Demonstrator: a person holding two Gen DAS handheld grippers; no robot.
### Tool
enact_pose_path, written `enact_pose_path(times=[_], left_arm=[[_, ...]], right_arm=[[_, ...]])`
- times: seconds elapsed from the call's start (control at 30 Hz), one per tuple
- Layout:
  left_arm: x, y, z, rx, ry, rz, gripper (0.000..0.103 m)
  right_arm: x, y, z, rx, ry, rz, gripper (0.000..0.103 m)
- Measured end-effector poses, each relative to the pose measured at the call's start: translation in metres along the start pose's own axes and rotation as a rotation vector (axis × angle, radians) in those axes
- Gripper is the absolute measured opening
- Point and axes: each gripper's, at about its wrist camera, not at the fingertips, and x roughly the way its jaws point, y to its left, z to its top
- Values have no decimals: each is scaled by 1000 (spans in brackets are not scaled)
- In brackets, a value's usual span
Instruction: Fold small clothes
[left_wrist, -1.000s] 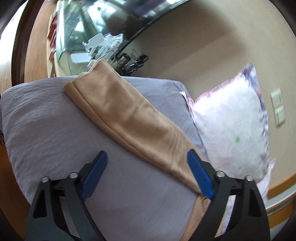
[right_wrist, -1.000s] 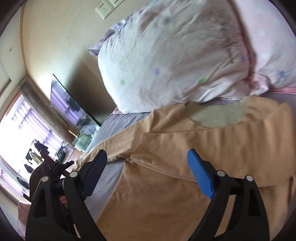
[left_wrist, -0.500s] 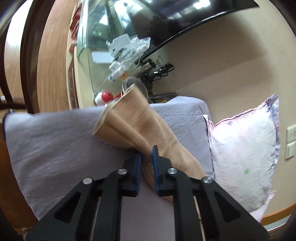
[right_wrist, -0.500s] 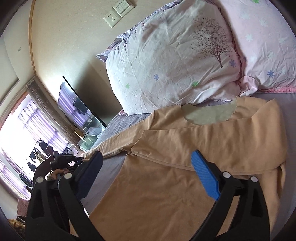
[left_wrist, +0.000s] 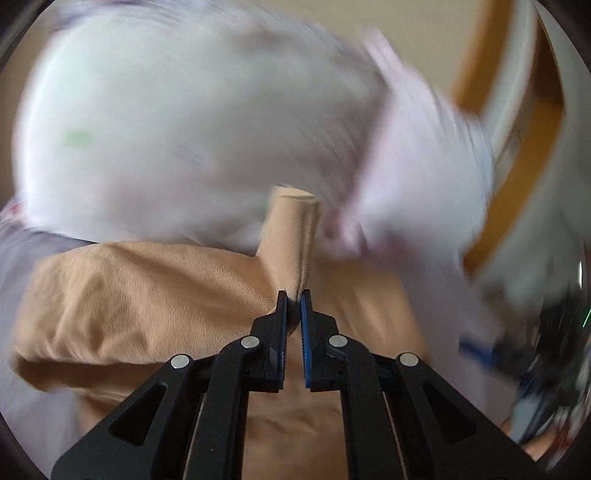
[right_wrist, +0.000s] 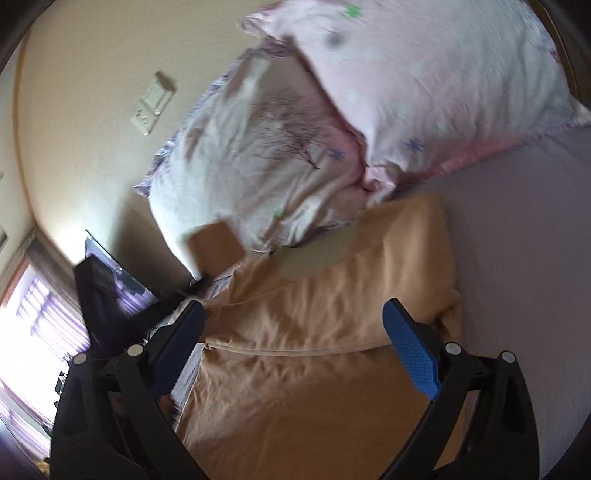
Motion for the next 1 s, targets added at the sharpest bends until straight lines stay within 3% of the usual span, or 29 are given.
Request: enact_pose_path(times=[0.03,0.1,0.2,0.27,0.33,0.63,0.67,0.7,0.73,0.77,0.87,1.0], left_arm=[[31,-30,-16,102,103,5,6],[56,-65,-43,255,204,25,6],[33,-92,-69,484,123,86,11],[2,-89,-76,525,56,106,51],[-27,-72,-79,490,28,76,62],[-72,30,-118,190,180,87,62],[-74,34,-121,176,181,95,62],[-76,40,-125,157,181,102,62],[-75,45,-125,142,184,102,62],[-77,48,-127,129,187,105,62],[-71,57,-130,98,210,120,62],[-71,59,-134,92,207,115,62]], right_arm=[[3,-7,2,26,13,-3,97],[9,-22,5,84,51,8,97],[20,-35,6,117,112,34,97],[33,-37,5,113,149,12,96],[49,-33,3,92,195,2,88],[117,-20,2,-42,331,-145,61],[118,-19,2,-59,324,-157,54],[119,-16,0,-84,326,-164,19],[124,-15,-4,-86,365,-136,3],[125,-13,-7,-84,369,-125,3],[109,6,-3,-198,260,-183,2],[60,8,28,-179,35,-244,2]])
